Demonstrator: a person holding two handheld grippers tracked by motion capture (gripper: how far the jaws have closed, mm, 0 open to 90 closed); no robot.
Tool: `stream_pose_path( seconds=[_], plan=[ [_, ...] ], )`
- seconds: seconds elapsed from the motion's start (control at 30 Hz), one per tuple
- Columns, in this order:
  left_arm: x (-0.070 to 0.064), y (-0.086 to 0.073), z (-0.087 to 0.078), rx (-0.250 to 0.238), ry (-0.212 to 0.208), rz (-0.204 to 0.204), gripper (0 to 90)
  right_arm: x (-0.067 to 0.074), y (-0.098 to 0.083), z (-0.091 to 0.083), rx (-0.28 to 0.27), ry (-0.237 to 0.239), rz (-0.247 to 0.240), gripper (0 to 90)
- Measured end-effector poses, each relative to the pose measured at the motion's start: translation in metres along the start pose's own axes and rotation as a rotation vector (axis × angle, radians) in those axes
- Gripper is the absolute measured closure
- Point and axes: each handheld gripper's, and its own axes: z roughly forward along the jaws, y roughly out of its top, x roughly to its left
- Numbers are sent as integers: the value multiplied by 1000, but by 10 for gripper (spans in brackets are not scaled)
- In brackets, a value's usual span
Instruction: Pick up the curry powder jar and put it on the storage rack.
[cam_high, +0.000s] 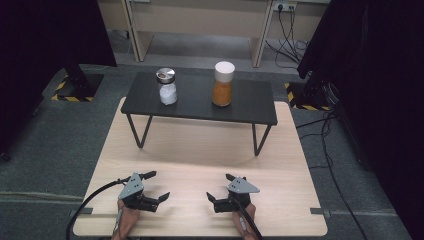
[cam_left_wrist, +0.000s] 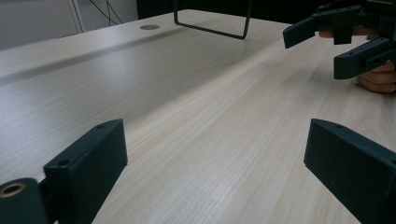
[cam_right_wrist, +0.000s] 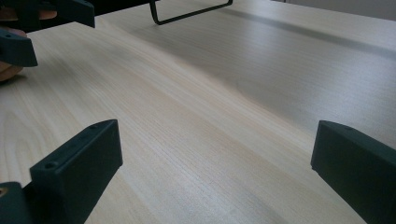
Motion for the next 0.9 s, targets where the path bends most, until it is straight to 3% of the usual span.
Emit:
stream_pose_path(
  seconds=[0.9],
  plan=[
    [0, 0, 0, 0, -1, 2, 50, 0, 1, 0, 4, -1, -1, 18]
  ],
)
